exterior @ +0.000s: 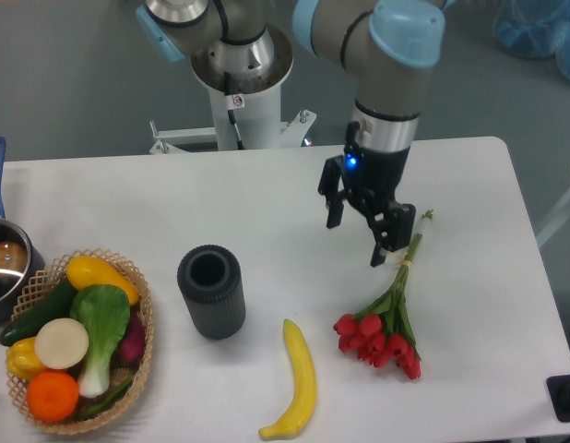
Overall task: Place the flowers on the table
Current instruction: 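Raise the open gripper up away from the tulips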
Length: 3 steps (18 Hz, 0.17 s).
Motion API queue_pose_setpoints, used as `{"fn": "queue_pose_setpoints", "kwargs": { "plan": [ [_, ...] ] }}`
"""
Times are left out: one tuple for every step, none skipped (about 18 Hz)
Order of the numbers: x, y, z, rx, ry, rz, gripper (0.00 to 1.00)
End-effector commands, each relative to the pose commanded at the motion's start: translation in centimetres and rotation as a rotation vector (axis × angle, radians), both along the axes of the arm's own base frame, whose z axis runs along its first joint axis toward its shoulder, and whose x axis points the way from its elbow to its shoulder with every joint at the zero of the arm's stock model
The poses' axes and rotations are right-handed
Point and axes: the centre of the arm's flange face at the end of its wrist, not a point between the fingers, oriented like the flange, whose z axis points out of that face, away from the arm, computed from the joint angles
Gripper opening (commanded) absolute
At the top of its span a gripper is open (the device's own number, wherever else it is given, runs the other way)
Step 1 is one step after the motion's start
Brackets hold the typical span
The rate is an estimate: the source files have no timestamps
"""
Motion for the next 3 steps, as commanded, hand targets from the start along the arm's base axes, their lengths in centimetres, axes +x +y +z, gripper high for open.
{"fn": "queue_pose_setpoints", "kwargs": {
  "plan": [
    [-0.14,-0.12,0.02,0.001,0.001,0.003,1.0],
    [-0.06,-0.1,0.09,-0.001,0.005,0.001,1.0],
    [-0.02,-0.24,0.16,-0.009,0.011,0.004,1.0]
  ]
}}
